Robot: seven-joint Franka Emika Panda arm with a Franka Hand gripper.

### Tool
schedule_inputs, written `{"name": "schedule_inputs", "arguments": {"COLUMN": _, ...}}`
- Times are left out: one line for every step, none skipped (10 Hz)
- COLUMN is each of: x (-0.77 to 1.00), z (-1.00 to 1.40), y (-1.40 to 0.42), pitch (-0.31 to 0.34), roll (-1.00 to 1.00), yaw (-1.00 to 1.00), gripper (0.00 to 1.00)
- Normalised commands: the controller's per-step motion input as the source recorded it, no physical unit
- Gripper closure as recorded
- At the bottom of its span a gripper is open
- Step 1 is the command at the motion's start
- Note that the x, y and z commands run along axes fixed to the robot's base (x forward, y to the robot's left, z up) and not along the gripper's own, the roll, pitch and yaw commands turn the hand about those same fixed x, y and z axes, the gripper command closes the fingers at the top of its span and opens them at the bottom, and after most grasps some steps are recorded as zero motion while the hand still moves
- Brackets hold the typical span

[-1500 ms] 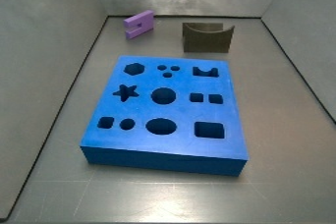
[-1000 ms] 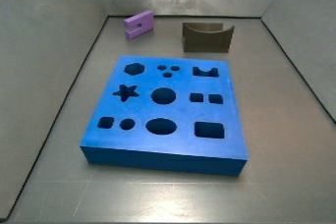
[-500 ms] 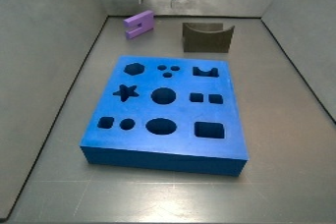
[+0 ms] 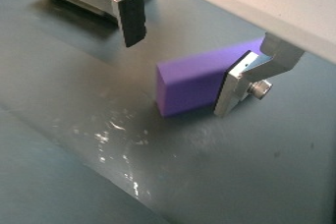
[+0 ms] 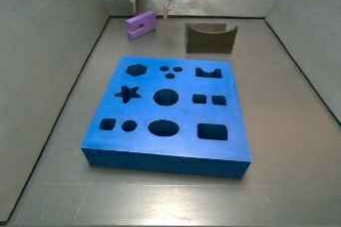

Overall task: Pick up the double-square object. Move up. Rotate the double-square object. Place the double-square object on the fixture. Regrasp the double-square object. Move to above the board. Insert the double-square object.
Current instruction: Pick up the double-square object.

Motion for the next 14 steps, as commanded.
{"name": "schedule_inputs", "arguments": {"x": -0.06, "z": -0.53, "y": 0.02, "pitch": -0.129, "roll": 0.0, "yaw": -0.37, "gripper": 0.0}}
{"name": "schedule_inputs", "arguments": {"x": -0.07, "z": -0.6, "y": 0.0, "pitch": -0.143, "roll": 0.05, "yaw": -0.36, "gripper": 0.0}}
{"name": "schedule_inputs", "arguments": {"x": -0.06, "z": -0.51, "y": 0.0, "pitch": -0.134, "roll": 0.04, "yaw": -0.31, "gripper": 0.0}}
{"name": "schedule_inputs", "arguments": {"x": 0.0, "z": 0.0, "y": 0.0, "pitch": 0.0, "roll": 0.0, "yaw": 0.0, "gripper": 1.0}}
{"name": "schedule_inputs", "arguments": {"x": 0.0, "z": 0.0, "y": 0.0, "pitch": 0.0, "roll": 0.0, "yaw": 0.0, "gripper": 1.0}}
{"name": "schedule_inputs", "arguments": {"x": 0.0, "z": 0.0, "y": 0.0, "pitch": 0.0, "roll": 0.0, "yaw": 0.0, "gripper": 1.0}}
{"name": "schedule_inputs", "arguments": {"x": 0.0, "z": 0.0, "y": 0.0, "pitch": 0.0, "roll": 0.0, "yaw": 0.0, "gripper": 1.0}}
{"name": "schedule_inputs", "arguments": {"x": 0.0, "z": 0.0, "y": 0.0, "pitch": 0.0, "roll": 0.0, "yaw": 0.0, "gripper": 1.0}}
{"name": "schedule_inputs", "arguments": {"x": 0.0, "z": 0.0, "y": 0.0, "pitch": 0.0, "roll": 0.0, "yaw": 0.0, "gripper": 1.0}}
{"name": "schedule_inputs", "arguments": {"x": 0.0, "z": 0.0, "y": 0.0, "pitch": 0.0, "roll": 0.0, "yaw": 0.0, "gripper": 1.0}}
{"name": "schedule_inputs", "arguments": {"x": 0.0, "z": 0.0, "y": 0.0, "pitch": 0.0, "roll": 0.0, "yaw": 0.0, "gripper": 1.0}}
{"name": "schedule_inputs", "arguments": {"x": 0.0, "z": 0.0, "y": 0.0, "pitch": 0.0, "roll": 0.0, "yaw": 0.0, "gripper": 1.0}}
{"name": "schedule_inputs", "arguments": {"x": 0.0, "z": 0.0, "y": 0.0, "pitch": 0.0, "roll": 0.0, "yaw": 0.0, "gripper": 1.0}}
{"name": "schedule_inputs", "arguments": {"x": 0.0, "z": 0.0, "y": 0.0, "pitch": 0.0, "roll": 0.0, "yaw": 0.0, "gripper": 1.0}}
